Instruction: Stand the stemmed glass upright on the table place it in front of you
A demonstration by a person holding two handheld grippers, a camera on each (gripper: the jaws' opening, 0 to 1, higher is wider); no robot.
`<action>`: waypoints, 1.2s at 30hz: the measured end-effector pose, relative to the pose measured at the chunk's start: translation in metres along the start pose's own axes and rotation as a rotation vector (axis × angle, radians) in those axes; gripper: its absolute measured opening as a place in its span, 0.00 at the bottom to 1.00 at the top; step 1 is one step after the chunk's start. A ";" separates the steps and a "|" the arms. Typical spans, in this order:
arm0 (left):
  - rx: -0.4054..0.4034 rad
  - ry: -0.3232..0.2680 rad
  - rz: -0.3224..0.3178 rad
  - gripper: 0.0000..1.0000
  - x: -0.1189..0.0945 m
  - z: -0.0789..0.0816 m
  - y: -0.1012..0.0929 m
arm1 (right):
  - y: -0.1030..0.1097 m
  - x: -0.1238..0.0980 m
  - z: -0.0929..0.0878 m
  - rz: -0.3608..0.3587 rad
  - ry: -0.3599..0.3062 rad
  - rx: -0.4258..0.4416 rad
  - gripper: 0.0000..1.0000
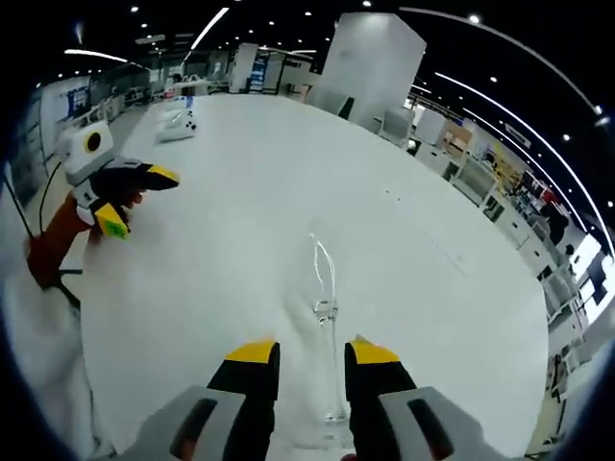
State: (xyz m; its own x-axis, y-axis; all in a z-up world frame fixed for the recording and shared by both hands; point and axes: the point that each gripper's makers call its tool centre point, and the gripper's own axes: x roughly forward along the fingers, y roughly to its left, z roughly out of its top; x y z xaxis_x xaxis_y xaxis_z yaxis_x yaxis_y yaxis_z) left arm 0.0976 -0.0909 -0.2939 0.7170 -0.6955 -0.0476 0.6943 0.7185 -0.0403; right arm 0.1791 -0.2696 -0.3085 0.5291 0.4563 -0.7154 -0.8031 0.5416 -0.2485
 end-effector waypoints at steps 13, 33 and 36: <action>0.001 0.012 0.007 0.51 0.000 -0.004 0.001 | -0.005 0.017 -0.010 0.025 0.079 -0.016 0.30; -0.012 0.011 0.018 0.51 -0.002 -0.008 0.003 | -0.012 0.041 -0.013 0.096 0.230 -0.081 0.25; -0.014 0.009 0.019 0.51 -0.002 -0.008 0.004 | -0.012 0.044 -0.014 0.106 0.246 -0.077 0.25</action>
State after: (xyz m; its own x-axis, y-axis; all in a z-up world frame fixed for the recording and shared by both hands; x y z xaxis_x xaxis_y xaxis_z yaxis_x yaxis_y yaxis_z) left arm 0.0985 -0.0868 -0.3023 0.7296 -0.6815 -0.0579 0.6794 0.7319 -0.0535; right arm 0.2077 -0.2657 -0.3458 0.3663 0.3173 -0.8747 -0.8736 0.4409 -0.2059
